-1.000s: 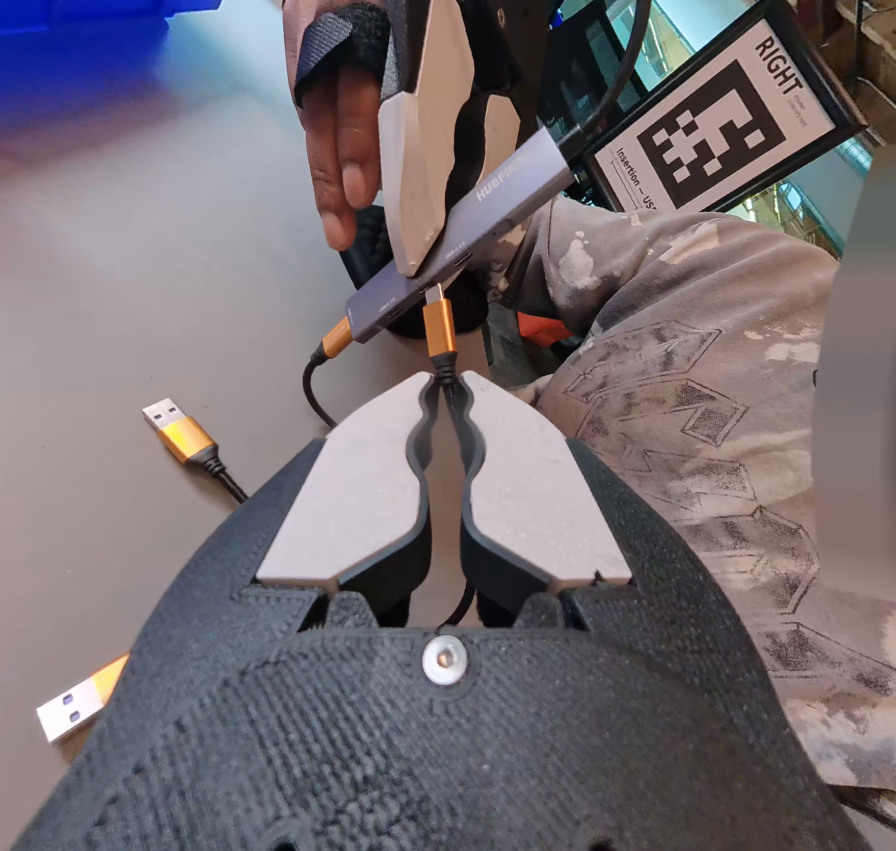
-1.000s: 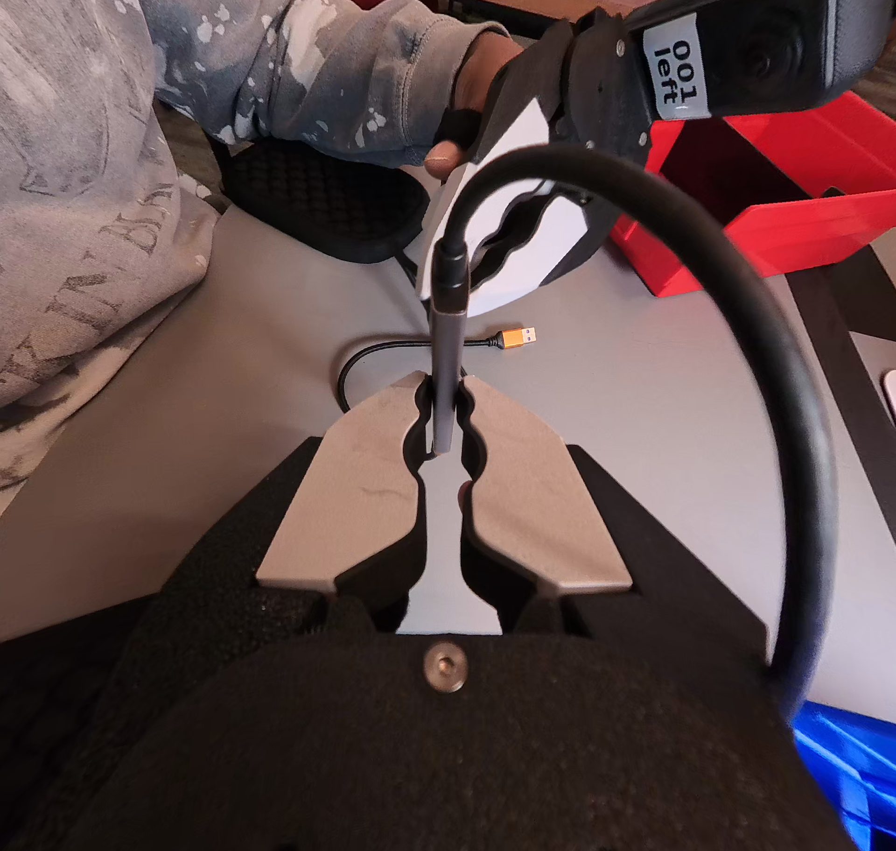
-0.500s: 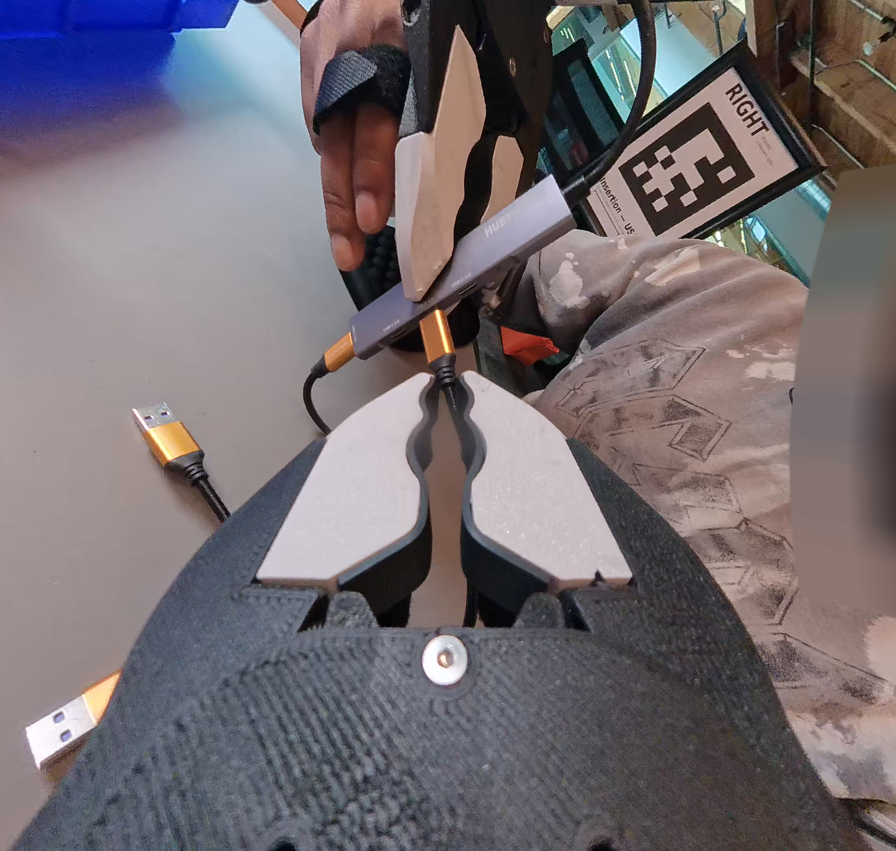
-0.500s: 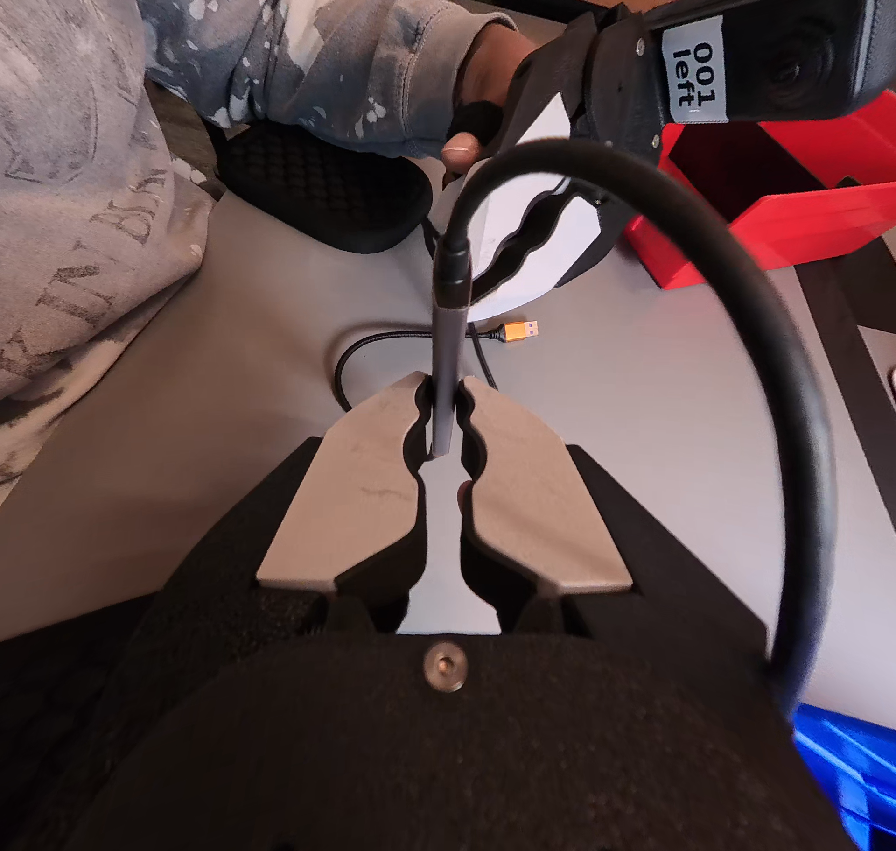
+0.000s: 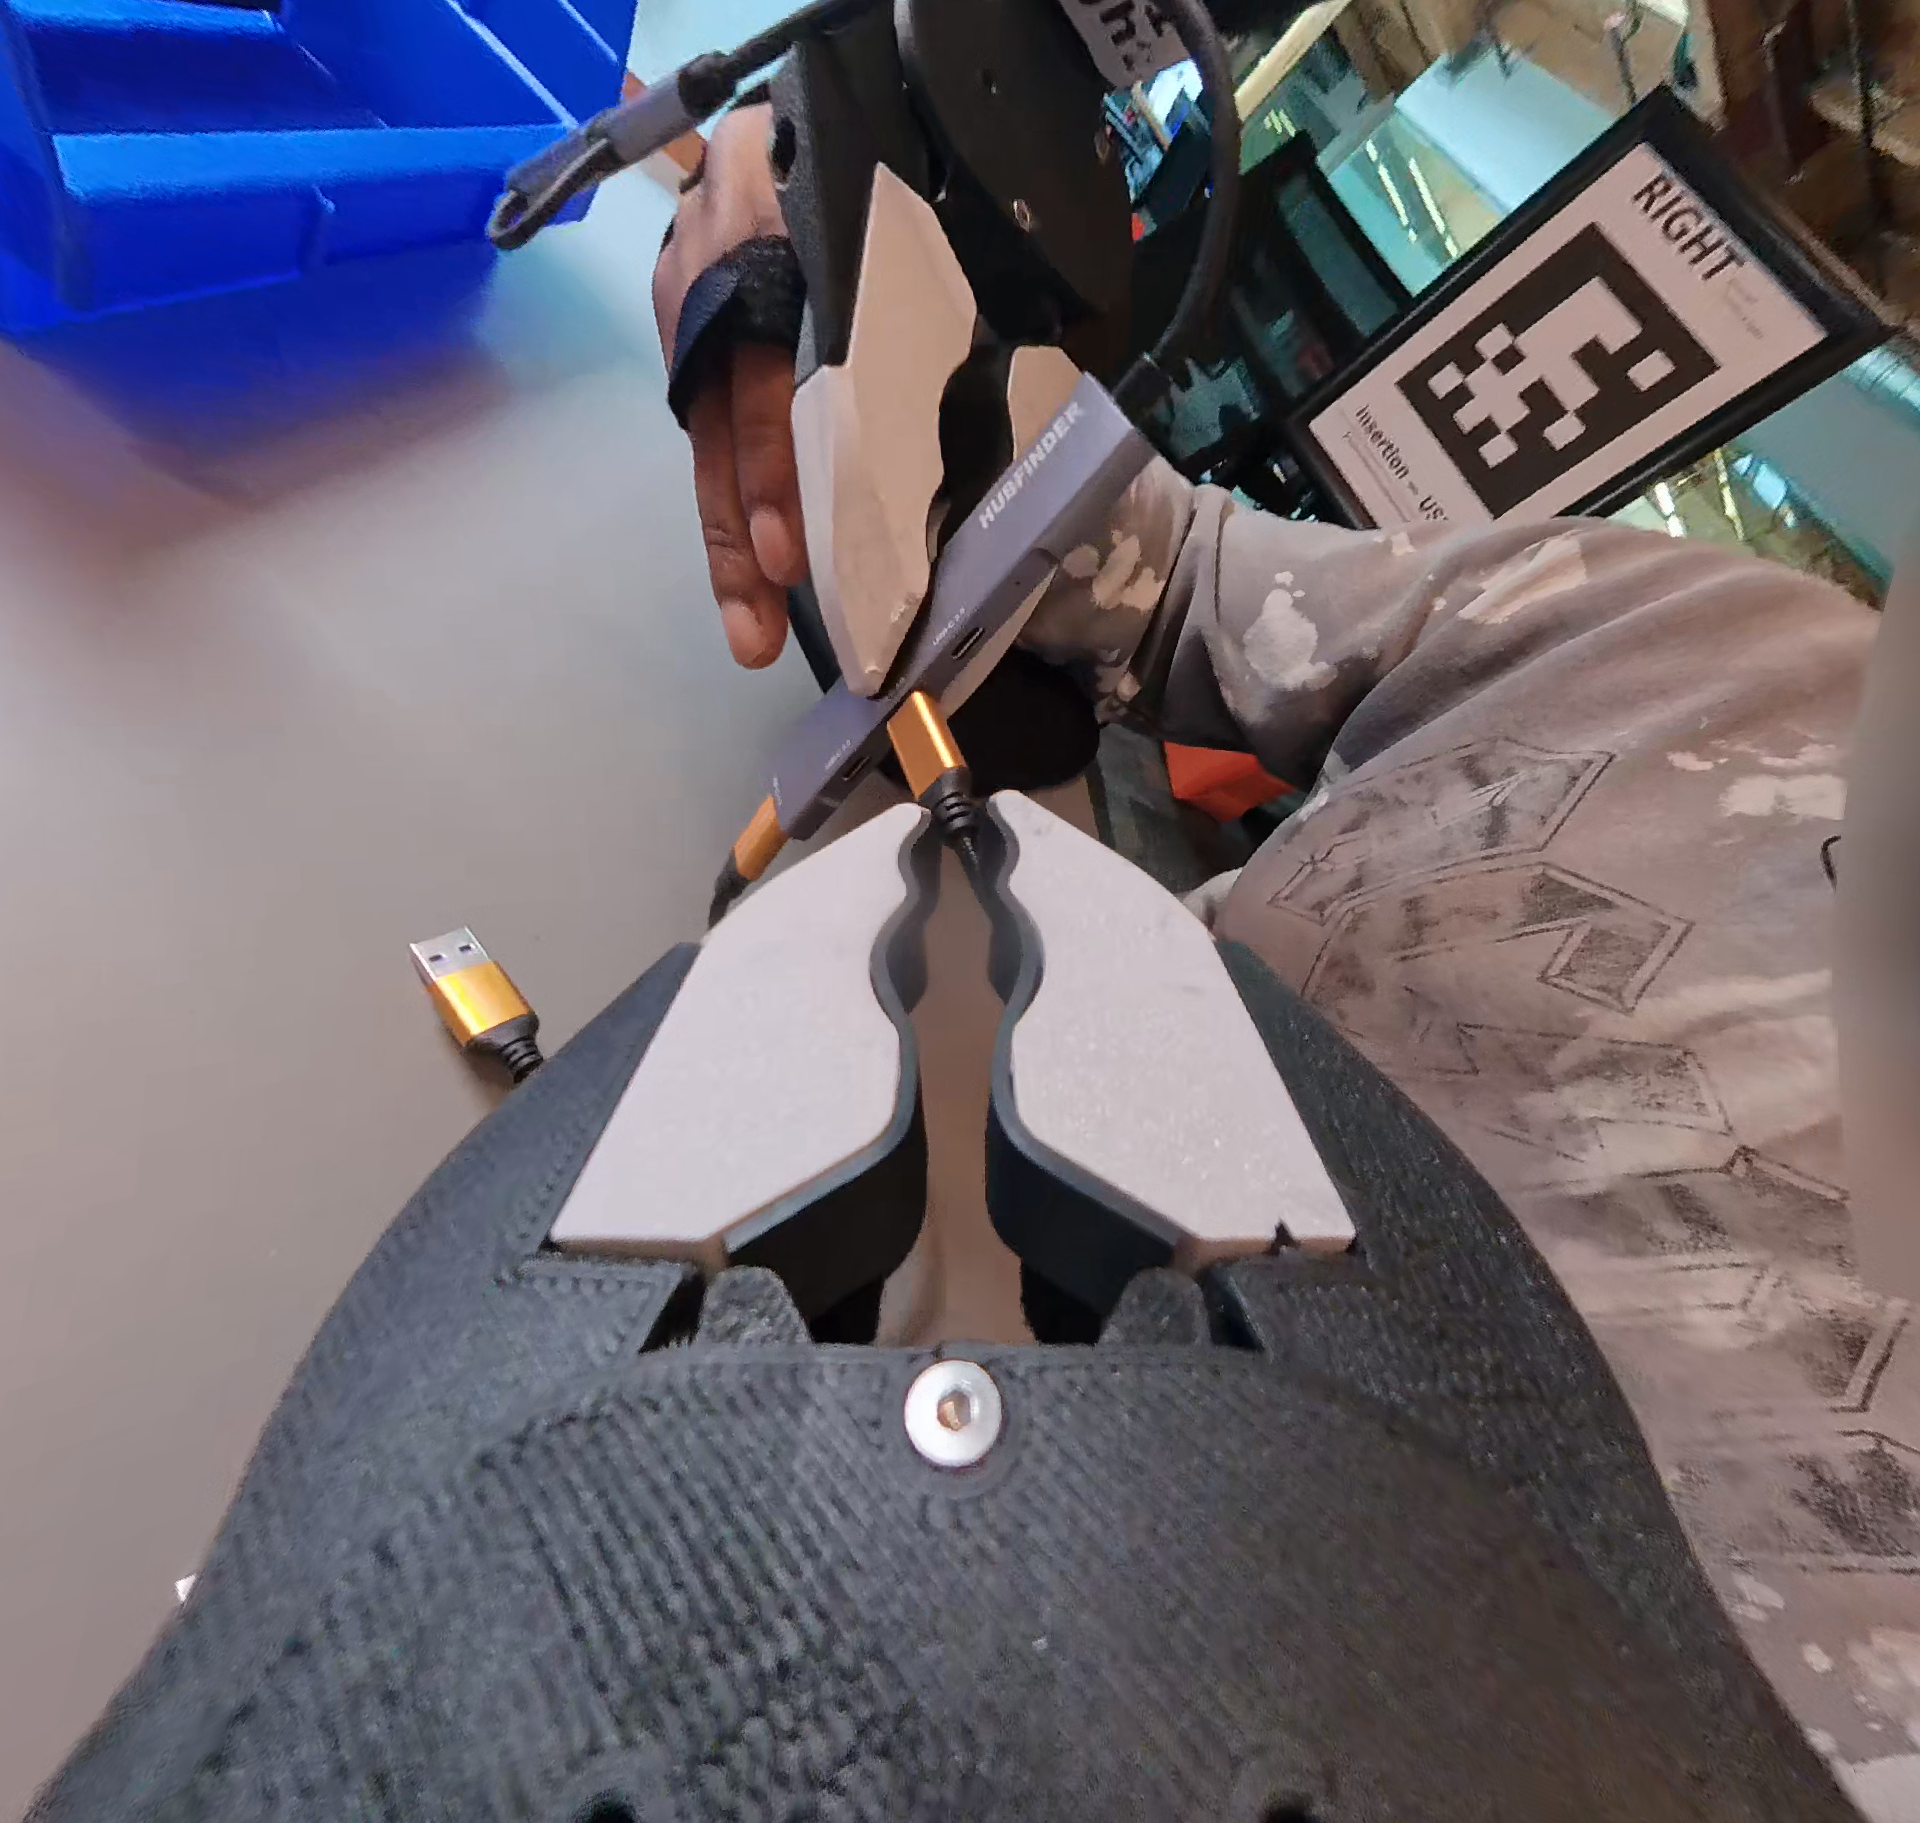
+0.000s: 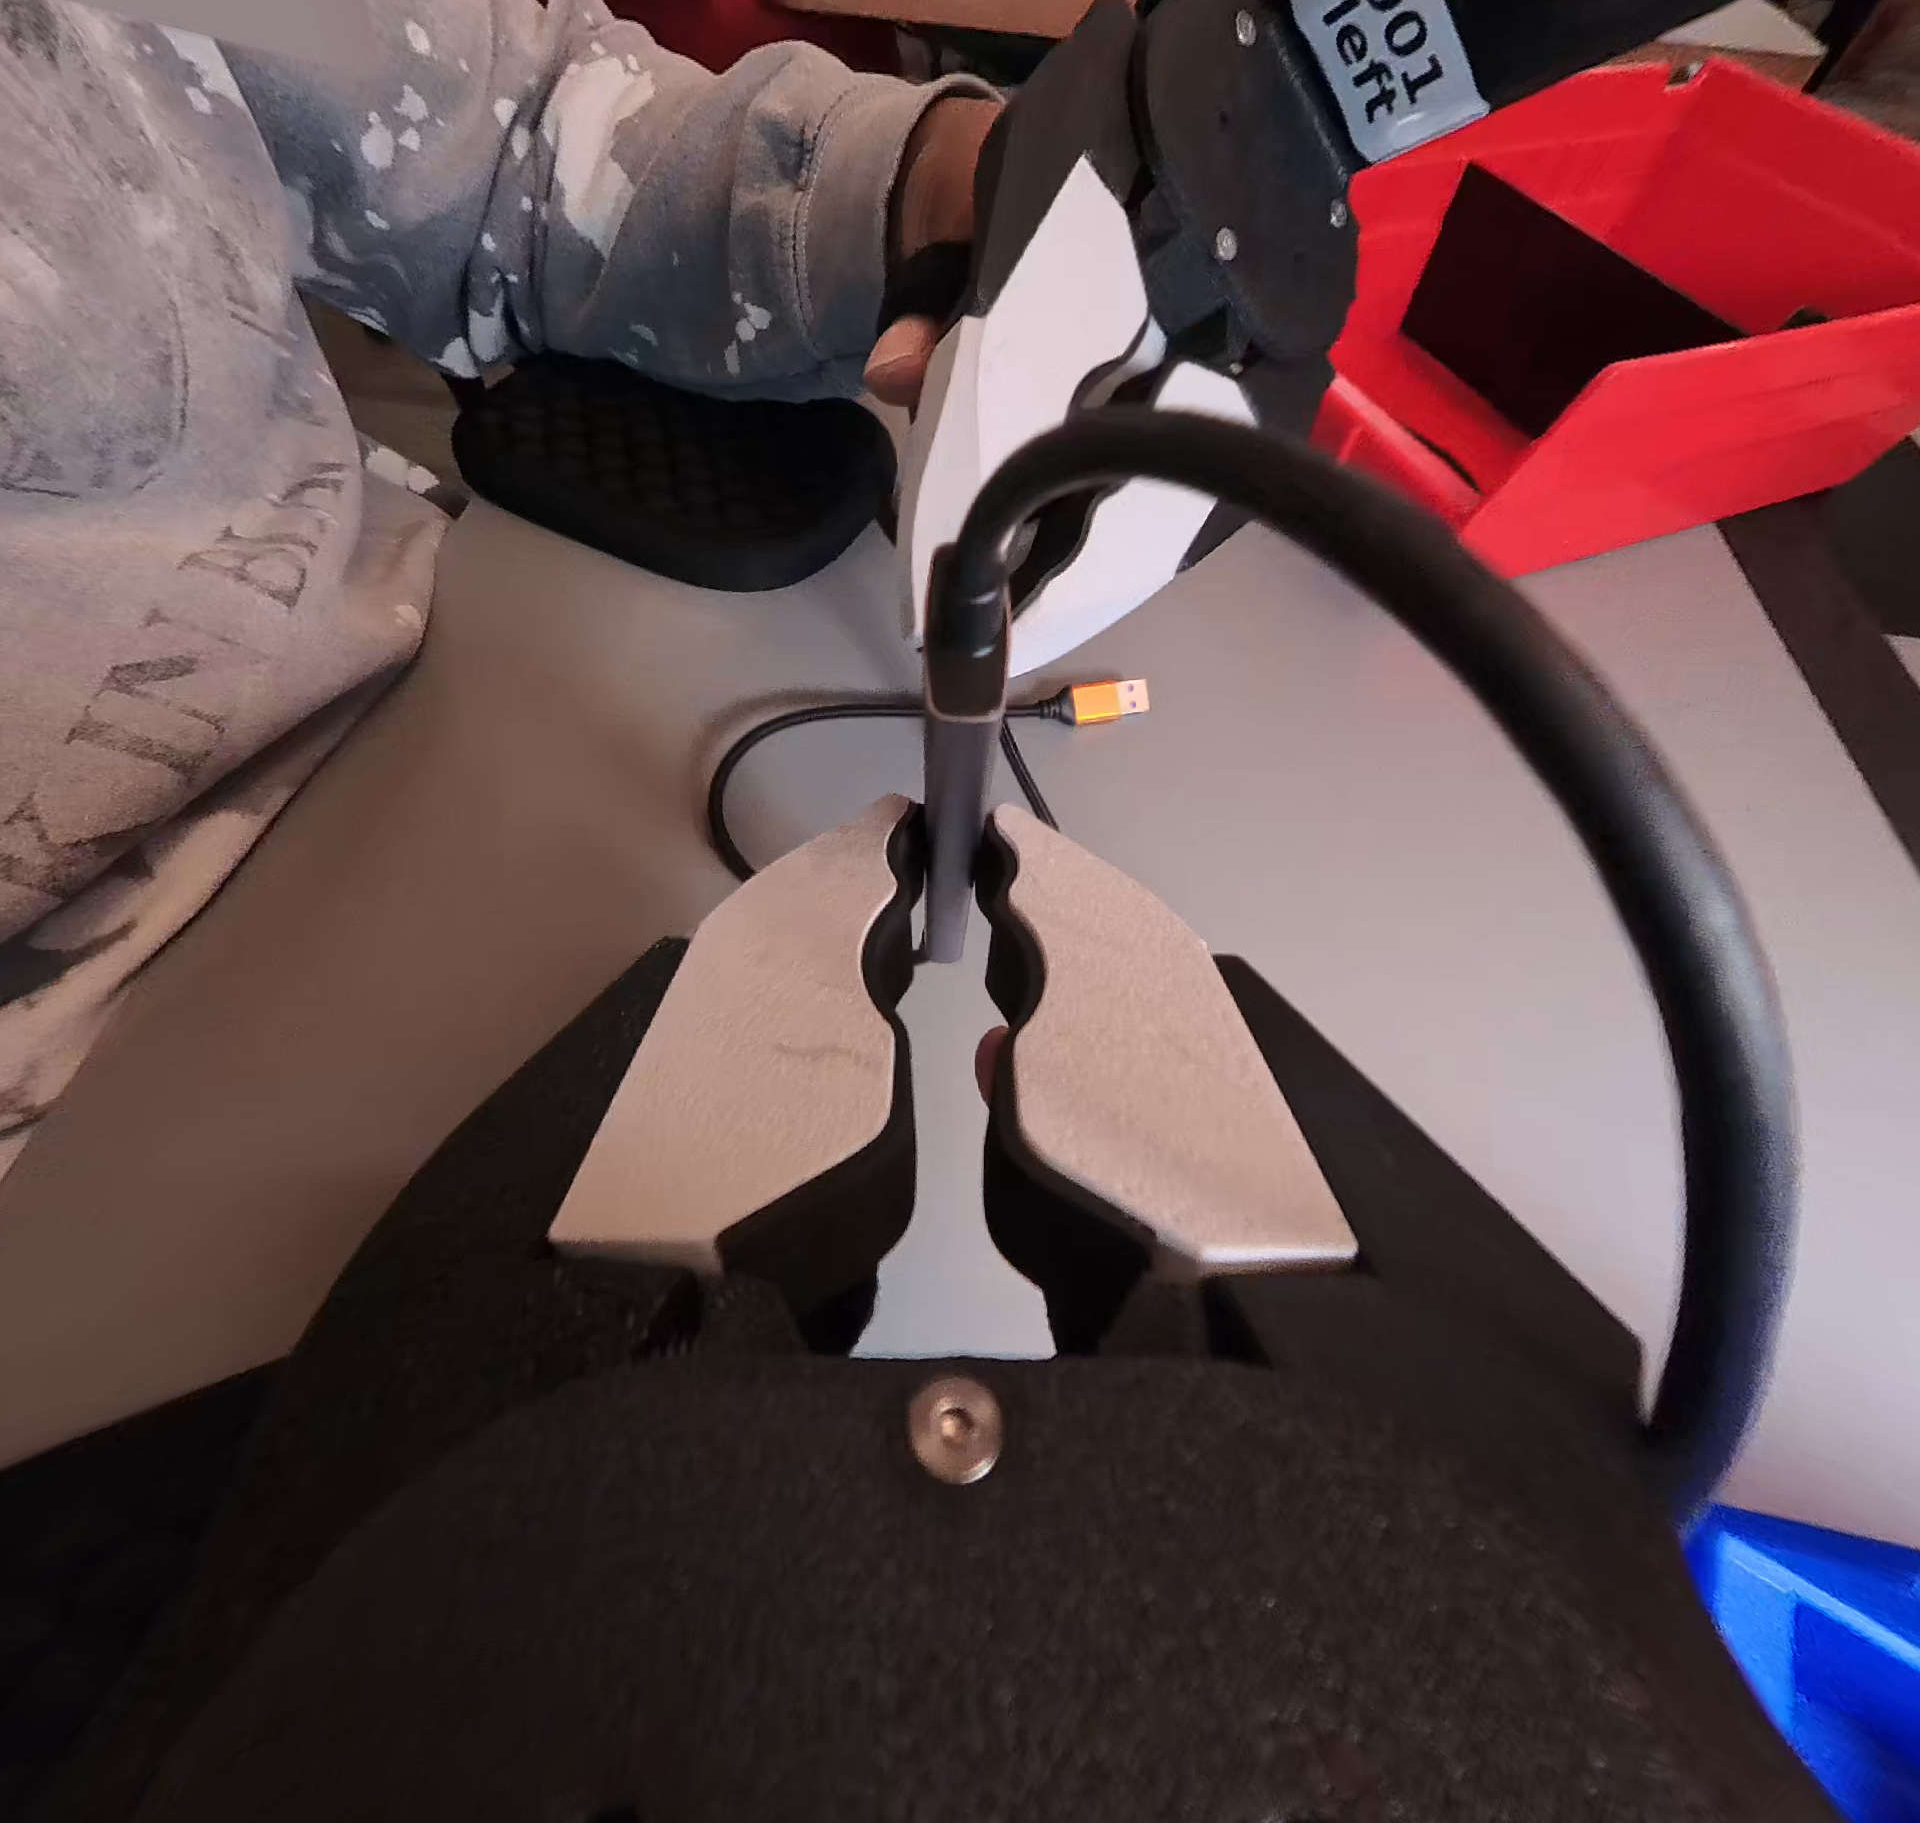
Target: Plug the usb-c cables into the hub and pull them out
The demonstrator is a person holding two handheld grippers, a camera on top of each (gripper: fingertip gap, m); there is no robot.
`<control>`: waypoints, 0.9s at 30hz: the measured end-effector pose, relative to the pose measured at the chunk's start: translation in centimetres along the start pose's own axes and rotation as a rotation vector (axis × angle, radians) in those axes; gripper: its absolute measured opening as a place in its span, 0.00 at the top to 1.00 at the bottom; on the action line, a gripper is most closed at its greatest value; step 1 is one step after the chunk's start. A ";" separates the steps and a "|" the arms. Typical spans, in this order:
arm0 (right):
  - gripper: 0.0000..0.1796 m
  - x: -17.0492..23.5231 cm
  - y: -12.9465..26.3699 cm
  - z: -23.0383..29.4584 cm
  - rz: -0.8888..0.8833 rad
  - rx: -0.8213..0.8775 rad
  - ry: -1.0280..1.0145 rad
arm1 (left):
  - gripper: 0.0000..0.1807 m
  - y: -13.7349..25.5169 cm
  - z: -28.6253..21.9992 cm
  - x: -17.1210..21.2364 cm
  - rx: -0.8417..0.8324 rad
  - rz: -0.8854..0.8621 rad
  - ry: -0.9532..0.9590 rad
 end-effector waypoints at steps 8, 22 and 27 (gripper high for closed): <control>0.95 -0.6 0.4 -0.7 -0.080 0.008 -0.127 | 0.96 0.2 0.0 -0.9 -0.011 -0.060 -0.058; 0.94 -1.3 -0.5 -2.2 -0.104 0.096 -0.408 | 0.88 0.5 1.1 -1.5 -0.180 -0.113 -0.313; 0.94 -0.8 -0.7 -2.2 -0.065 0.111 -0.395 | 0.85 0.2 1.2 -0.8 -0.179 -0.071 -0.314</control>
Point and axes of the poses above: each gripper's, where its closed fingertips meet, y back along the fingers, x out of its underside, z = x × y across the jaws, the point moved 1 cm from there along y, back along the fingers, and after that the axes turned 6 degrees about -z, right-handed, at the moved point
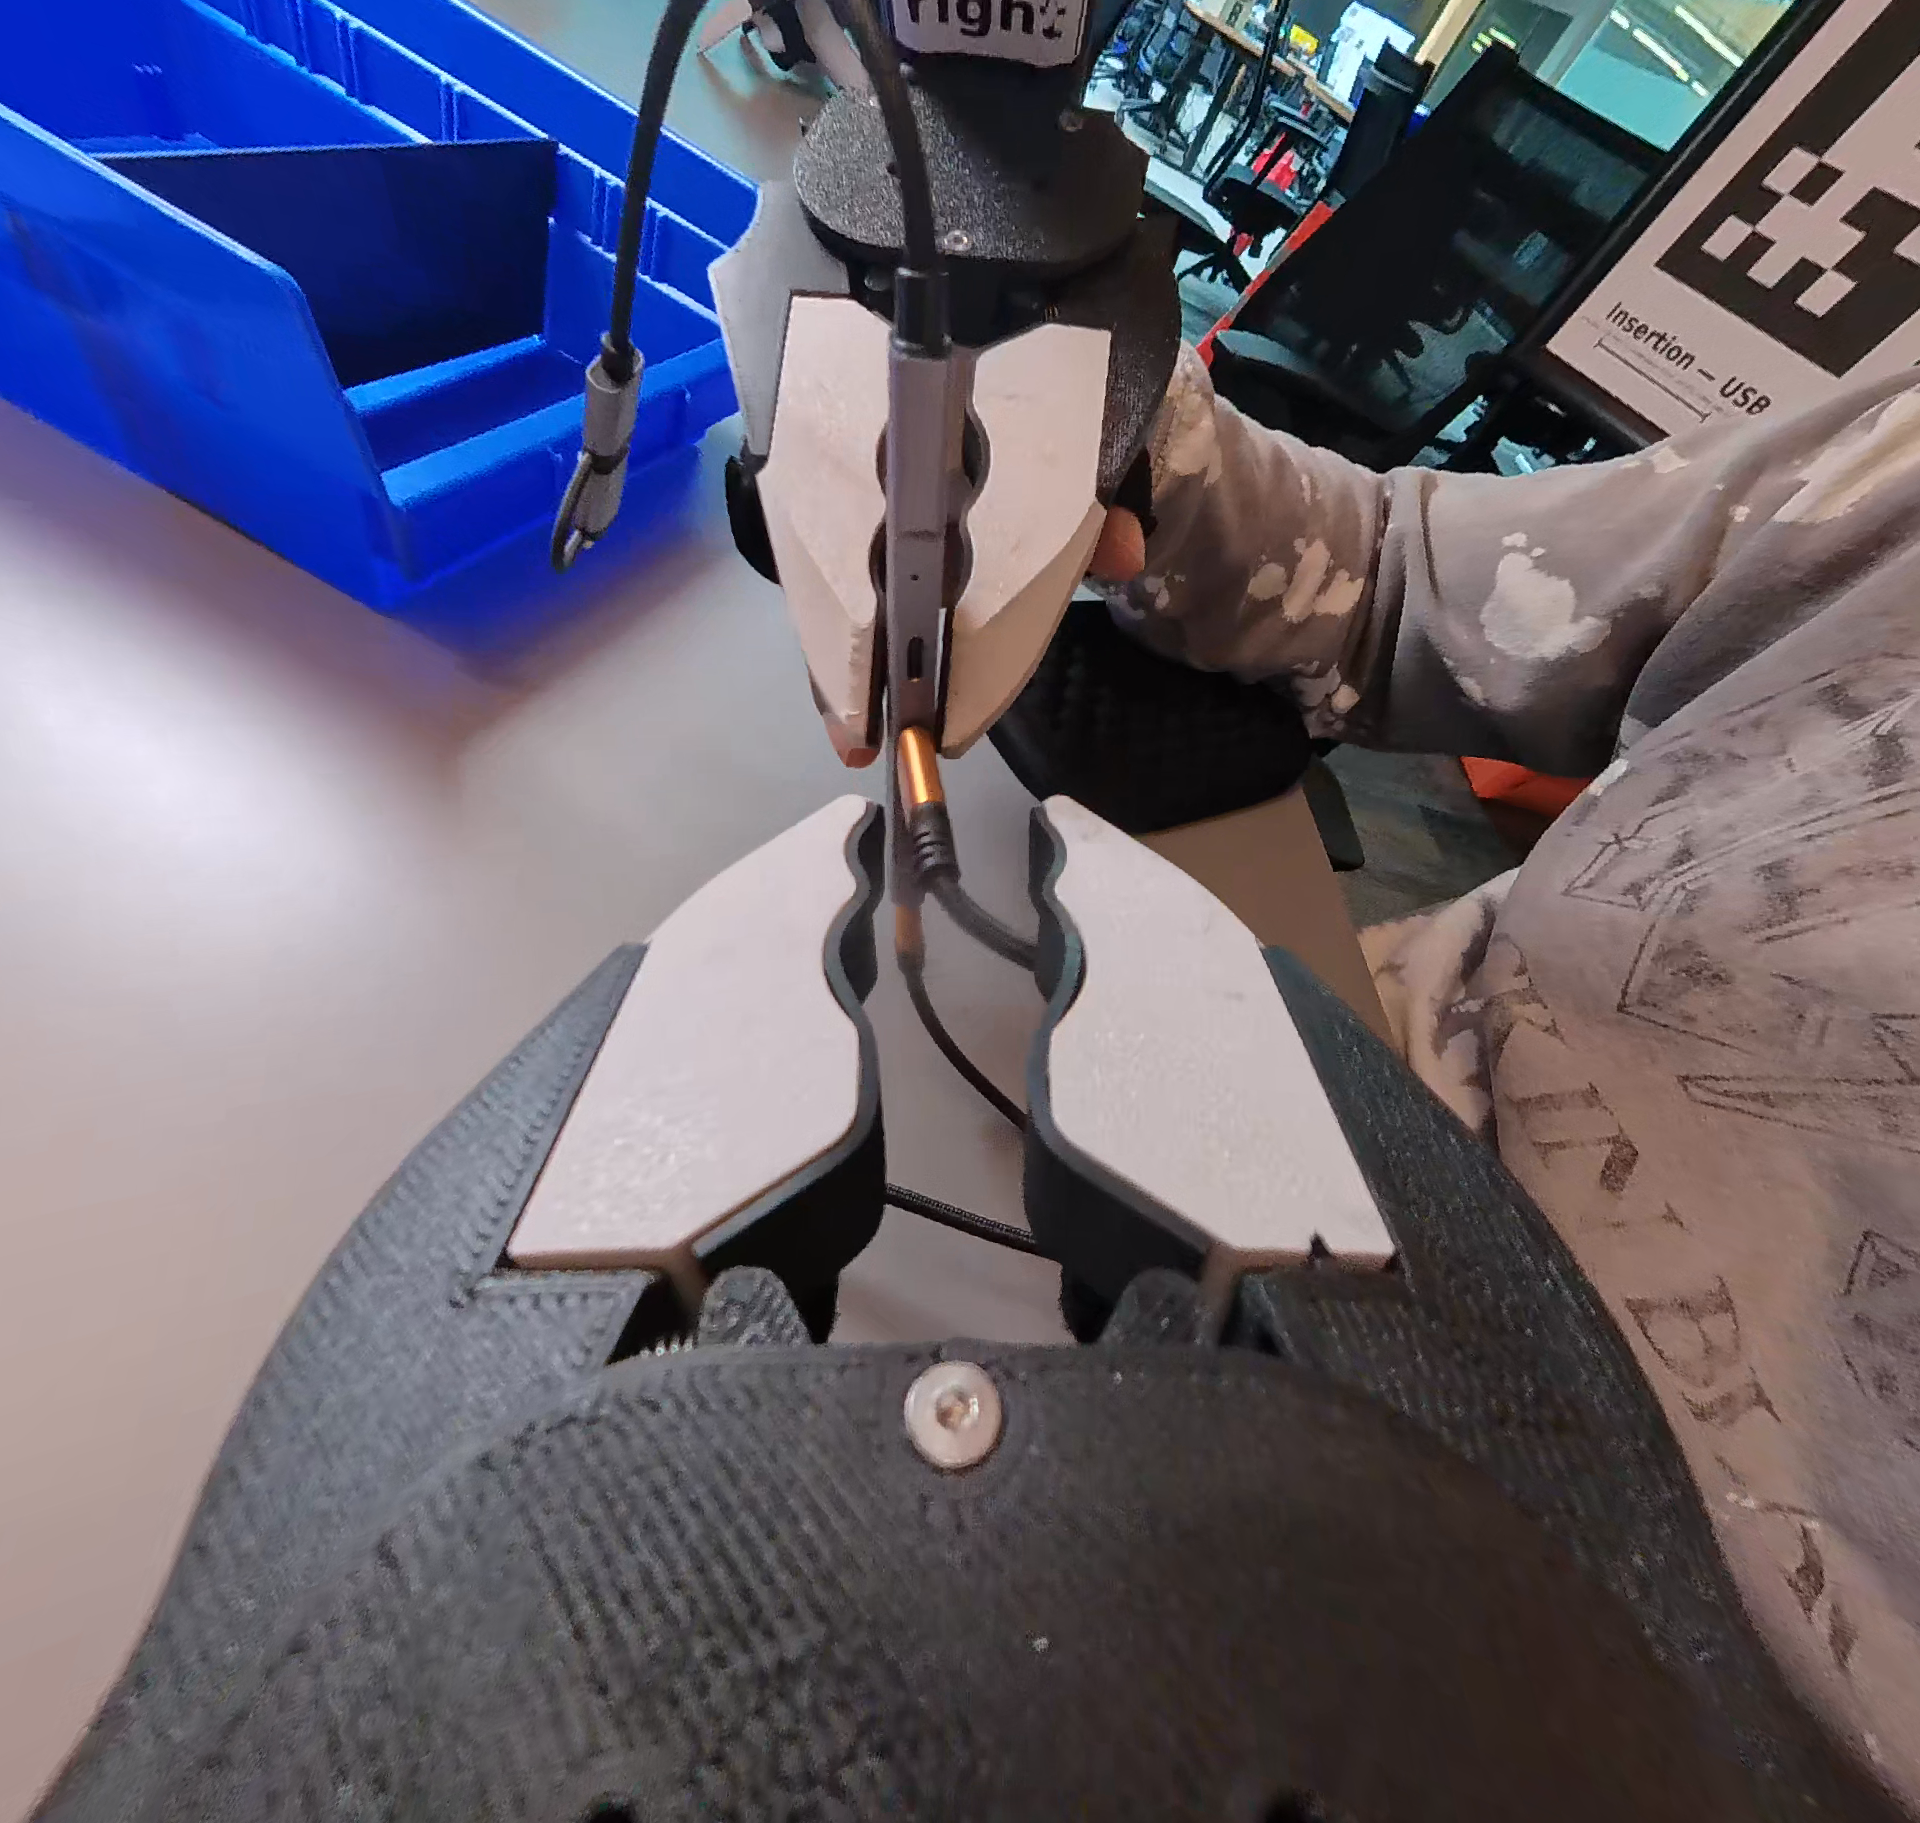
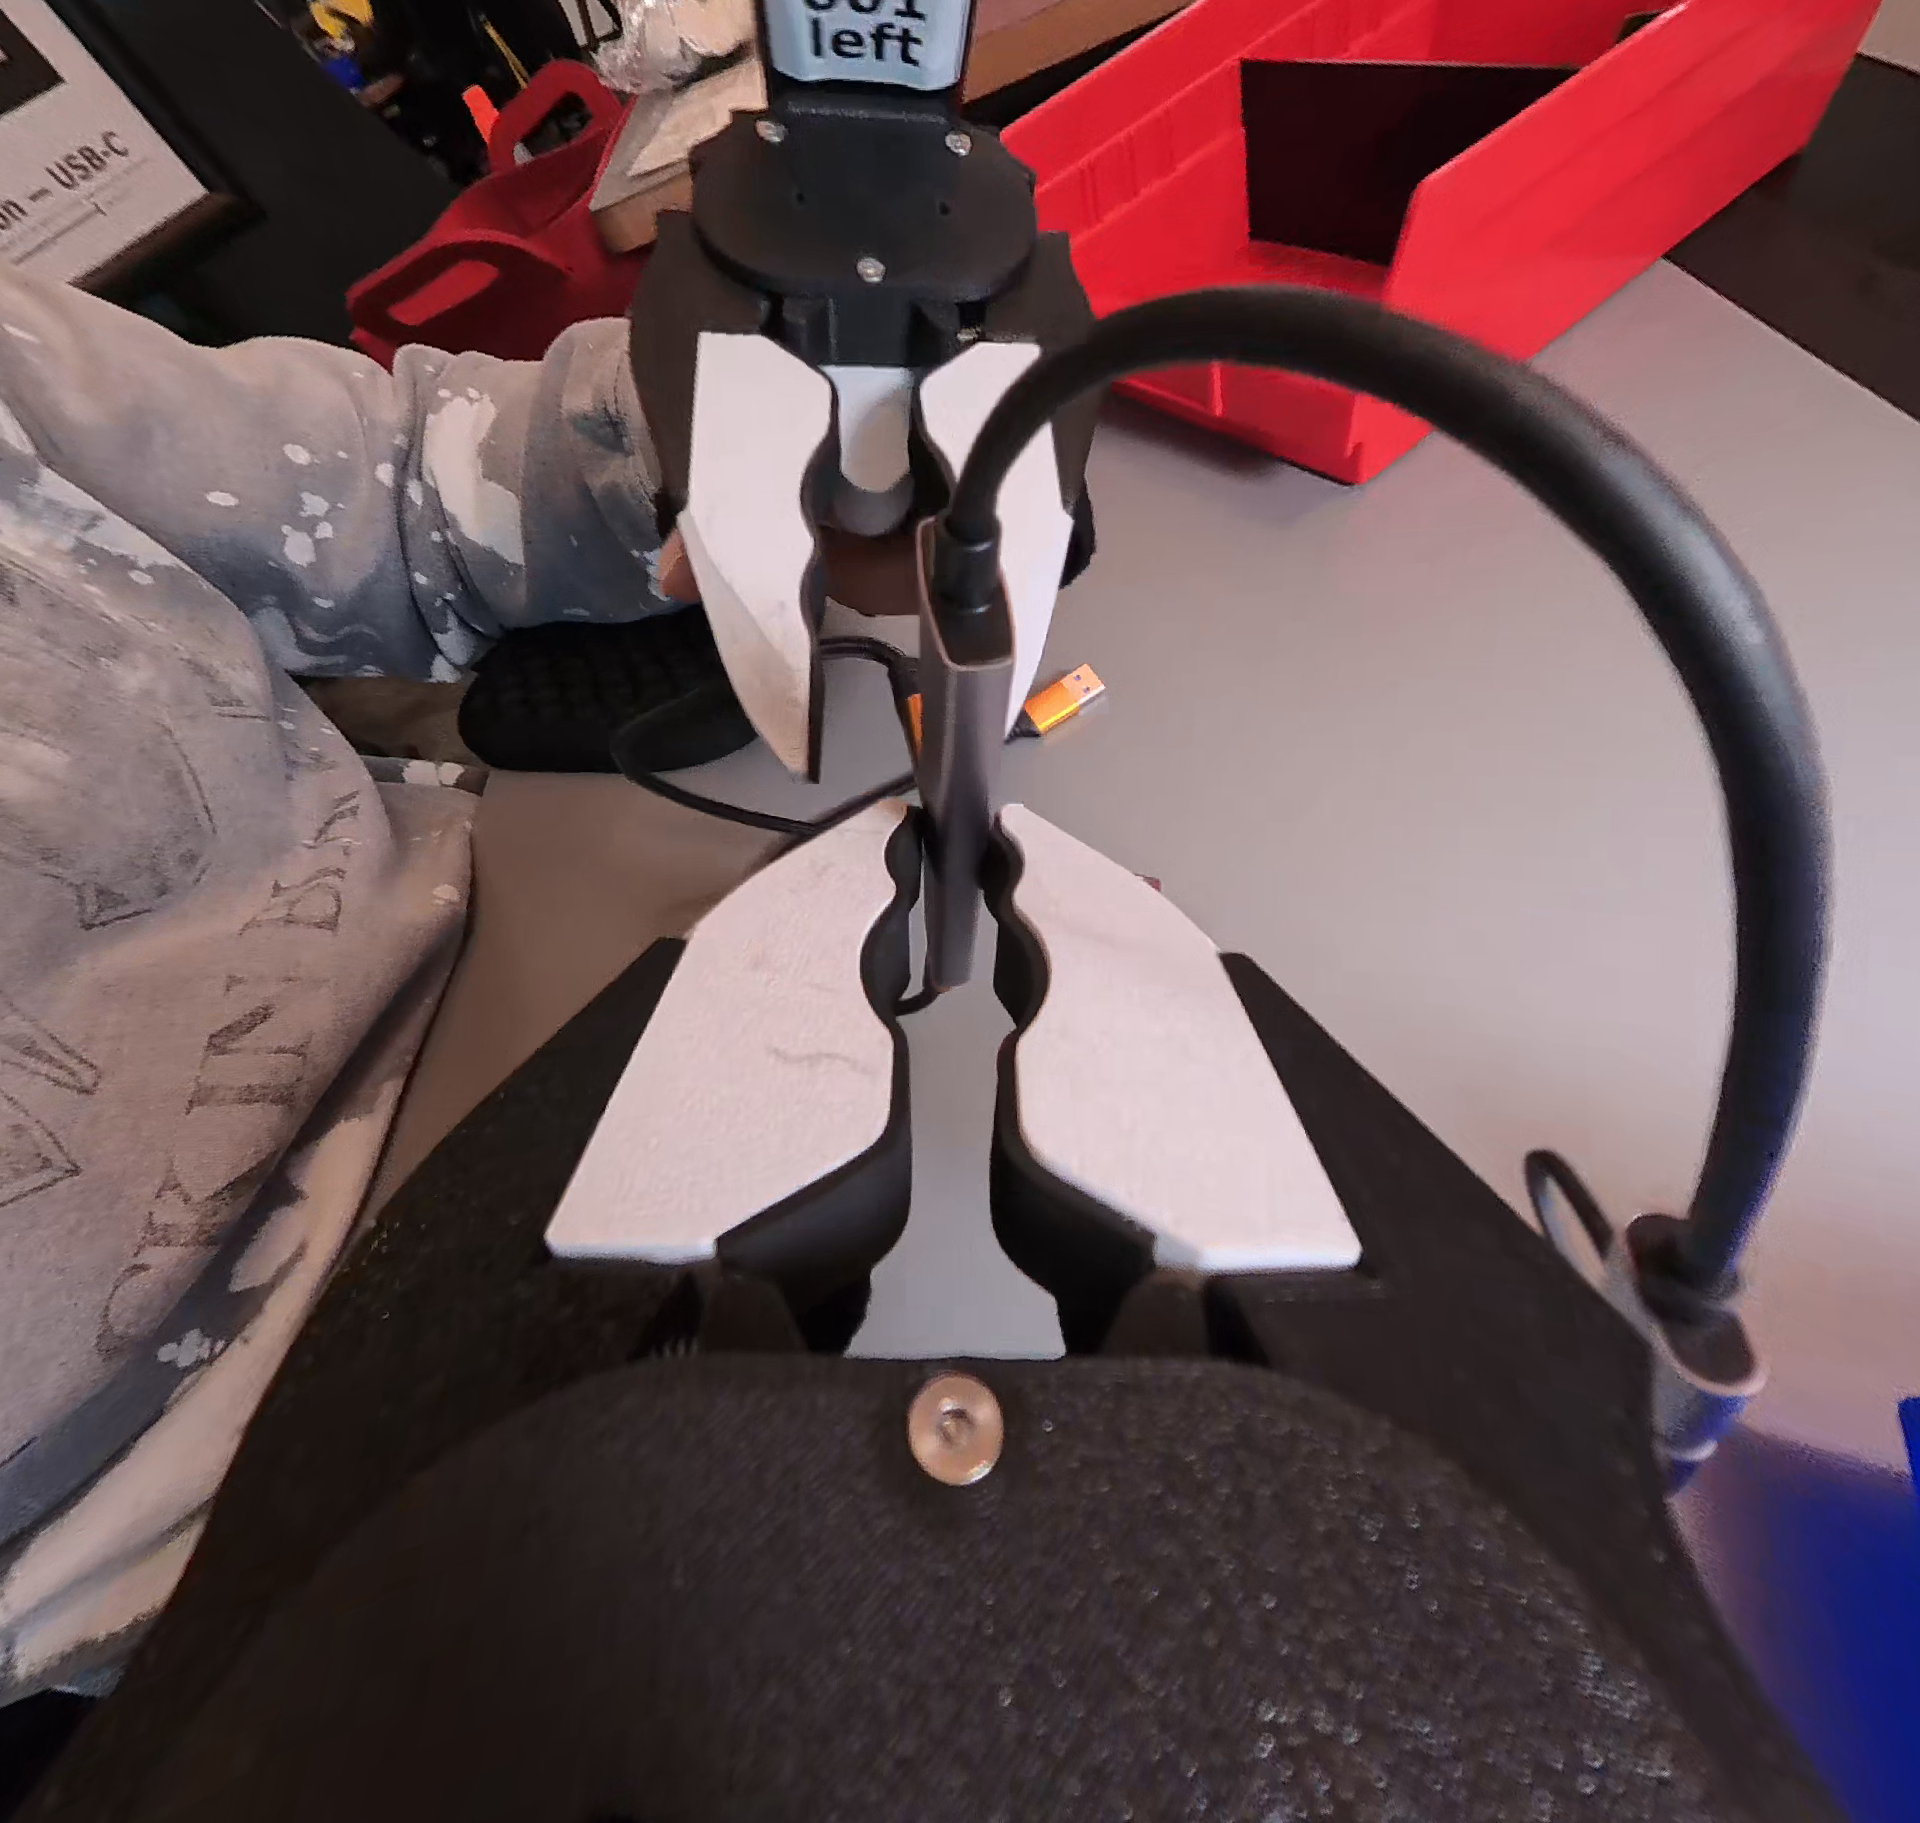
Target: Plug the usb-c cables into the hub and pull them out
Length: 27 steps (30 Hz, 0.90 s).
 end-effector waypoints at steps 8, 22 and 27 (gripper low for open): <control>0.95 0.2 -0.7 0.1 0.014 0.034 0.062 | 0.95 -0.6 1.3 0.9 -0.123 0.051 -0.102; 0.90 -8.2 6.7 1.5 0.172 0.338 0.506 | 0.96 0.3 1.9 0.5 -0.204 0.114 -0.122; 0.83 -9.9 4.8 3.4 0.559 0.253 0.748 | 0.96 -0.2 1.0 0.2 -0.258 0.174 -0.219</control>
Point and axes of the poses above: each gripper's, where its closed fingertips meet, y back along the fingers, x out of its underside, z = x × y across the jaws, the point moved 1 cm from there along y, back along the fingers, and after that the axes turned 6 degrees about -z, right-handed, at the moved point
